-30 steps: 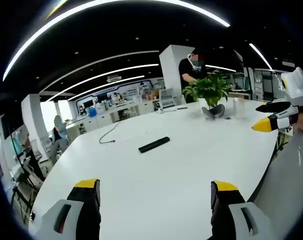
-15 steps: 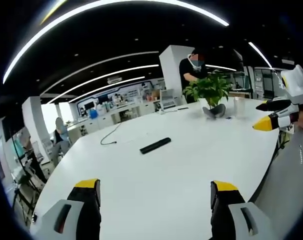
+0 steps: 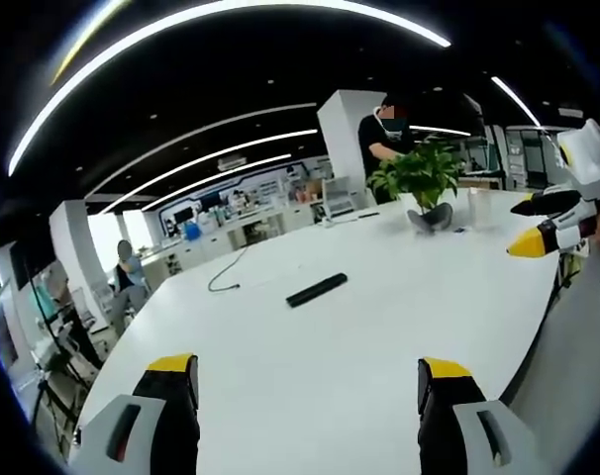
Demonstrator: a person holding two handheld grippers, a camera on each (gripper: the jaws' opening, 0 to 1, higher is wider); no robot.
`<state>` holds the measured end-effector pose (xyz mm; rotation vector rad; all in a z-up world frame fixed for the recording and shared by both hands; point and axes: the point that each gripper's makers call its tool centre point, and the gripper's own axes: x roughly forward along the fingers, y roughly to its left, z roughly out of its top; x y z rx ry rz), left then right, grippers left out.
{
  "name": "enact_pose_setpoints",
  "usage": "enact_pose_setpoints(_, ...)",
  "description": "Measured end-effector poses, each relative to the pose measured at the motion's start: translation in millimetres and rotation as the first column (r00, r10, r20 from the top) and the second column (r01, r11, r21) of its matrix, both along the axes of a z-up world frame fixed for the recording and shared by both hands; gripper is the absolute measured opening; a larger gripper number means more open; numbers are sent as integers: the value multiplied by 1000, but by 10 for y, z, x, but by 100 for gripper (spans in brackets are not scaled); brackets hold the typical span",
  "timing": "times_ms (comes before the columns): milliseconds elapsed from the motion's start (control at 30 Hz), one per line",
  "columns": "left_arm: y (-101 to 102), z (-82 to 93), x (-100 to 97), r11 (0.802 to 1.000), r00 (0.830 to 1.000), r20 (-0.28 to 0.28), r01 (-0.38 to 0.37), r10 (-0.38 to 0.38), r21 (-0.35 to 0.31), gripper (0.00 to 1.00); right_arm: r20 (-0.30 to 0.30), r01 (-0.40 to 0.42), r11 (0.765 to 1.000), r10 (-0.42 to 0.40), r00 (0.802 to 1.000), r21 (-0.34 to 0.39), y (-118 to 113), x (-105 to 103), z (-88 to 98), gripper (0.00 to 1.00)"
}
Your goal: Press the specified remote control buttons in sequence, fully releasing each button before pressing the next.
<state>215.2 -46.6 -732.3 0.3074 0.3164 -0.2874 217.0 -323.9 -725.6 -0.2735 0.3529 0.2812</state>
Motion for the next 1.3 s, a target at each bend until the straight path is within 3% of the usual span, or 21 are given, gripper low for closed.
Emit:
enact_pose_setpoints(600,28,-65,-2,999,1000,-25,-7,8,40,95,-12,-26,999,25,1000,-26,48,-18,-30,63)
enact_pose_setpoints(933,51,-80,10,1000,999,-41,-23,24,16,94,-25,-31,998,29,999,-46,46,-14,-66,62)
enact_pose_setpoints(1300,109,16,31,999,999,-32,-44,44,-26,92,-30,-33,998,32,999,-51,44,-21,-75,61)
